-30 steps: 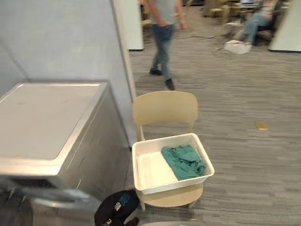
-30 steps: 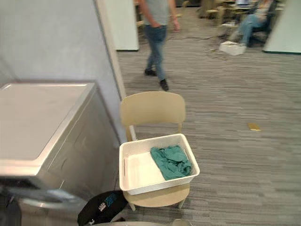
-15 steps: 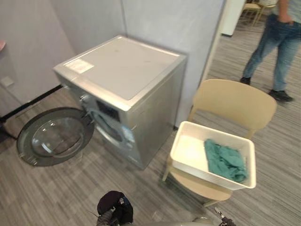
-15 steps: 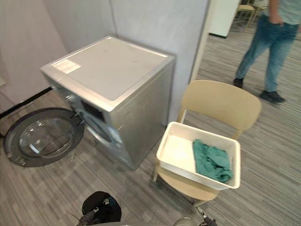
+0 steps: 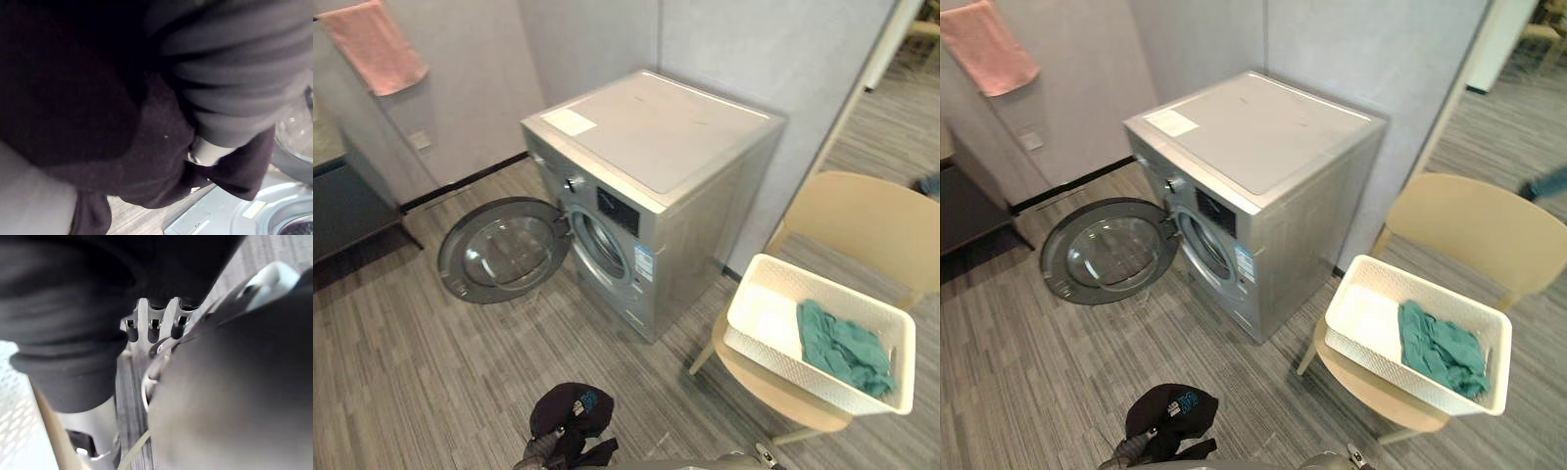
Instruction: Pick up the laundry basket with both hands and put the clothes into the washing machine.
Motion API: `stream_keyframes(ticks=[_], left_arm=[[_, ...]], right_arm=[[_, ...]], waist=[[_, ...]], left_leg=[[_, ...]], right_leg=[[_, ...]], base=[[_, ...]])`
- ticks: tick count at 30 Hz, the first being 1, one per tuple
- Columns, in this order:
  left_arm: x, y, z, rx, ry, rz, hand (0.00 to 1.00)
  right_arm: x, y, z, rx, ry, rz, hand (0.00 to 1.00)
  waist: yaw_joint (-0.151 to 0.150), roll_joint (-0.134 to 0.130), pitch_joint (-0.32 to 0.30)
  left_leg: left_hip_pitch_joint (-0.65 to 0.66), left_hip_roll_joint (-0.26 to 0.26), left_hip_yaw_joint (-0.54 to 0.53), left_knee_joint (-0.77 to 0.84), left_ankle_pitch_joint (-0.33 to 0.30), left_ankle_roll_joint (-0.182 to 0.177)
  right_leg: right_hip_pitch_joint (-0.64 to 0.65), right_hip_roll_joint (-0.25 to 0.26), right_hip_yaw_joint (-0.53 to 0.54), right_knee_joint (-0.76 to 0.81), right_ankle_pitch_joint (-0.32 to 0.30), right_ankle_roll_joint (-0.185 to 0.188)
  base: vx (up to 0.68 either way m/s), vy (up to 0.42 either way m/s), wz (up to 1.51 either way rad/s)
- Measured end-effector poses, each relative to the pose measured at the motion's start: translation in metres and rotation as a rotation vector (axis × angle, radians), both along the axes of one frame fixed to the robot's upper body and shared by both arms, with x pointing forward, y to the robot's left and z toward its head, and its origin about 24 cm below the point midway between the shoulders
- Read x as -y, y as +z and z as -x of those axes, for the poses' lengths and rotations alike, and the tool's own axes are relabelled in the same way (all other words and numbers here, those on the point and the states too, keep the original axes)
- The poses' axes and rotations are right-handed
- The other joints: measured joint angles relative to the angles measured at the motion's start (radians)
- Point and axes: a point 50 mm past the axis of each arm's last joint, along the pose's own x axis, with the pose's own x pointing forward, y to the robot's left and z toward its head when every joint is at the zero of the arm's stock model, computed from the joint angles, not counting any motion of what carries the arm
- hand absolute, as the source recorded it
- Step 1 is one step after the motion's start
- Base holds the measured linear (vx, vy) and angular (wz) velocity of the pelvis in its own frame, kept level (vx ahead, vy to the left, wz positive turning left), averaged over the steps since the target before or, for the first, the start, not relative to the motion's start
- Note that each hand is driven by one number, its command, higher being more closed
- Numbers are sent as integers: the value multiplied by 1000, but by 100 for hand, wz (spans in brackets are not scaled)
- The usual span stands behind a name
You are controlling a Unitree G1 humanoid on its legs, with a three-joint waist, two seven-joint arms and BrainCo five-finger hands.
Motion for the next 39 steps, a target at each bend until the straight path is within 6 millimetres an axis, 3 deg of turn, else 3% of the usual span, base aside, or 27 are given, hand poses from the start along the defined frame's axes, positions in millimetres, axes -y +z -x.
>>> stream_keyframes(ticks=[1, 2, 3, 4, 5, 6, 7, 8, 9, 10, 11, 12, 16, 17, 19, 21, 22, 24, 25, 28, 31, 33, 34, 36, 37, 38, 39], left_arm=[[-10, 2, 0, 5, 25, -22, 100], [-14, 2, 0, 4, 41, -28, 100], [-18, 3, 0, 9, 76, -29, 100], [-19, 4, -8, 17, 58, -35, 100], [-16, 4, -11, 23, 49, -28, 100], [-3, 5, -24, 46, 18, -6, 100], [10, 5, -35, 67, -5, 25, 100], [15, 6, -41, 84, -12, 35, 100], [16, 10, -53, 112, -24, 36, 100], [15, 13, -64, 138, -36, 35, 100], [28, 12, -66, 139, -39, 68, 100], [43, 10, -64, 138, -38, 112, 100], [49, 3, -44, 89, -17, 150, 100], [47, 4, -43, 102, 6, 151, 100], [41, 5, -41, 120, 27, 134, 100], [37, 5, -37, 121, 67, 129, 100], [36, 5, -37, 123, 77, 129, 100], [33, 6, -38, 132, 94, 113, 100], [30, 7, -39, 141, 102, 101, 100], [29, 8, -39, 142, 112, 82, 100], [29, 6, -37, 133, 117, 86, 100], [30, 4, -30, 111, 122, 92, 100], [31, 2, -26, 93, 123, 95, 100], [12, 4, -26, 83, 101, 44, 100], [10, 4, -27, 82, 89, 38, 100], [12, 5, -32, 87, 43, 31, 100], [14, 5, -34, 88, 22, 31, 100]], right_arm=[[-10, -1, -2, 9, 14, -26, 0], [-17, -2, -3, 12, 25, -43, 0], [-23, -2, -5, 23, 28, -53, 0], [-28, -2, -9, 42, 20, -63, 0], [-27, -2, -5, 34, 17, -61, 0], [-23, -2, 0, 27, 23, -43, 0], [-9, 1, 3, 54, -11, -6, 0], [-5, 1, 5, 52, -25, -1, 0], [-10, 0, 6, 42, -16, -13, 0], [-24, -3, 13, 21, -8, -49, 0], [-22, -4, 21, -4, -14, -48, 0], [-23, -5, 24, -14, -29, -55, 0], [-12, -2, 18, 3, -16, -25, 0], [-9, -2, 18, 5, -19, -19, 0], [-3, 0, 13, 17, -3, 3, 0], [1, 3, 2, 46, 30, 30, 0], [2, 6, -5, 71, 57, 48, 0], [0, 9, -16, 94, 83, 58, 0], [-1, 10, -22, 107, 100, 59, 0], [-3, 11, -33, 126, 115, 61, 0], [6, 11, -30, 115, 59, 76, 0], [17, 9, -15, 71, -3, 85, 0], [19, 8, -8, 53, -22, 85, 0], [-1, -1, 15, -11, -96, 11, 0], [-6, -3, 19, -26, -113, -11, 0], [-16, -5, 30, -54, -128, -37, 0], [-15, -4, 28, -44, -129, -30, 0]], waist=[[-3, -38, -2], [6, -62, -1], [18, -85, -6], [24, -111, -9], [23, -120, -3], [-10, -97, 12], [-17, -37, 22], [-25, -17, 15], [-28, -28, 6], [-48, -98, 11], [-62, -87, 10], [-59, -73, 7], [-61, -13, 3], [-61, -3, 6], [-44, 13, 6], [-13, 32, -2], [-10, 30, -2], [-9, 34, -2], [-7, 25, -4], [-5, 8, -10], [-5, 11, -16], [3, 33, -46], [8, 39, -60], [-11, -35, -111], [-11, -40, -116], [-16, -45, -120], [-16, -44, -120]], left_leg=[[-23, -3, -26, 1, 1, 2], [-32, -8, -30, 1, 1, 1], [-49, -12, -34, 1, 6, -4], [-58, -19, -29, 34, 22, 4], [-79, -37, 5, 106, 3, 35], [-113, -53, 62, 209, -24, 98], [-76, -23, 16, 133, -43, 78], [-55, -8, -9, 66, -27, 18], [-24, -26, -33, -16, 3, 40], [-16, -87, -77, 13, -2, 57], [-10, -76, -112, 32, -17, 22], [-15, -72, -122, 86, -40, 48], [-95, -41, -137, 375, -101, -3], [-154, -40, -149, 537, -63, -63], [-212, -27, -152, 723, 53, -121], [-243, -3, -84, 824, 201, -93], [-277, 18, -44, 892, 270, -59], [-316, 72, 18, 916, 137, 14], [-326, 102, 44, 841, 82, 53], [-312, 136, 21, 462, 67, 73], [-306, 130, -105, 149, 77, 57], [-291, 127, -100, 135, 81, 49], [-289, 126, -102, 161, 102, -104], [-313, 46, -39, 243, 39, -68], [-309, 39, -21, 252, 30, -57], [-299, 23, 18, 263, 15, -30], [-286, 20, 43, 260, 8, -17]], right_leg=[[-10, 70, 74, 12, -88, 3], [-16, 87, 85, 6, -148, -12], [2, 100, 137, -42, -206, 26], [15, 106, 156, -61, -184, 116], [22, 77, 129, -41, -175, 148], [3, 77, 129, 103, -183, 107], [-108, 143, 168, 297, -222, 40], [-142, 203, 182, 286, -253, 35], [-175, 270, 205, 208, -256, 22], [-195, 303, 243, 110, -131, -42], [-185, 291, 203, 146, -161, -40], [-161, 287, 182, 138, -179, -41], [-109, 313, 165, 132, -240, -32], [-80, 307, 165, 134, -248, -28], [-40, 309, 208, 144, -264, -18], [-17, 315, 280, 138, -269, -17], [7, 306, 323, 113, -270, -23], [31, 291, 362, 91, -268, -20], [49, 271, 388, 70, -267, -18], [73, 220, 440, 30, -271, 16], [93, 160, 489, 14, -321, 100], [120, 120, 524, -44, -337, 141], [126, 107, 543, -53, -339, 155], [83, 7, 560, -43, -238, 203], [75, -5, 571, -46, -192, 203], [60, -26, 574, -64, -59, 205], [47, -31, 574, -65, -5, 199]], base=[[-1, -93, 53], [19, -131, 35], [58, -148, 32], [106, -124, 43], [171, -75, 88], [166, -46, 111], [138, -50, 117], [82, -75, 101], [162, -77, 120], [280, -99, 153], [360, -68, 136], [303, -28, 74], [232, 42, 12], [189, 29, 3], [178, 54, -50], [204, 104, -114], [237, 130, -99], [301, 149, -62], [340, 175, -53], [300, 245, -51], [332, 447, -44], [335, 636, -70], [335, 730, -81], [344, 680, -43], [323, 580, -43], [239, 428, -51], [258, 600, -89]])
